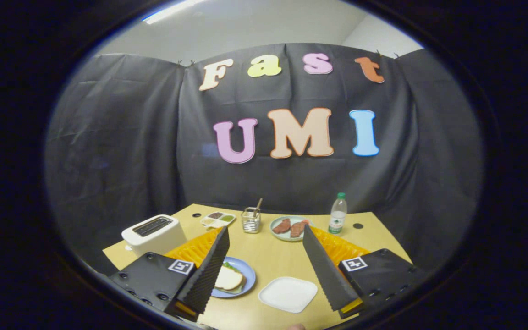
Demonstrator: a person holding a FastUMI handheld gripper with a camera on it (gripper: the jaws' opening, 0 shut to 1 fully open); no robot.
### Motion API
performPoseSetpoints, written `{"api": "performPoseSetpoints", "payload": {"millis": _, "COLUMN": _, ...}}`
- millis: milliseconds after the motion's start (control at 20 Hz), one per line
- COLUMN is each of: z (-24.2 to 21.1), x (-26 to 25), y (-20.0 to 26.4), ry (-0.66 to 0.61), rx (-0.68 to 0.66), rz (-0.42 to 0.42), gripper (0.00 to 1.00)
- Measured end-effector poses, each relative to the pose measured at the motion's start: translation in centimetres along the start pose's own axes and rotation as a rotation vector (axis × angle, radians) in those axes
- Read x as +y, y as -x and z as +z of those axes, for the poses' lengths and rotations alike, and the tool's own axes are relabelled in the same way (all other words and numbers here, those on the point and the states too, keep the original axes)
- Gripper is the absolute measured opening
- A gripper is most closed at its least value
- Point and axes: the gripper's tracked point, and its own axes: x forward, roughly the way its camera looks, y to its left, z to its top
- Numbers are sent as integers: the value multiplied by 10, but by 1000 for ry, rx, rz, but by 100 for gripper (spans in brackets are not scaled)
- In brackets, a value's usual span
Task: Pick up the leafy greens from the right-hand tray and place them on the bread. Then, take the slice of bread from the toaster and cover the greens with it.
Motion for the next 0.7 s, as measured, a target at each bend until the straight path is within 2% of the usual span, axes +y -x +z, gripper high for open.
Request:
{"api": "performPoseSetpoints", "payload": {"millis": 350, "z": 36, "x": -27, "y": 7, "ry": -22, "rx": -122, "rz": -133, "gripper": 100}}
{"api": "performPoseSetpoints", "payload": {"millis": 700, "z": 59, "x": -48, "y": 10, "ry": -12, "rx": -182, "rz": -197, "gripper": 100}}
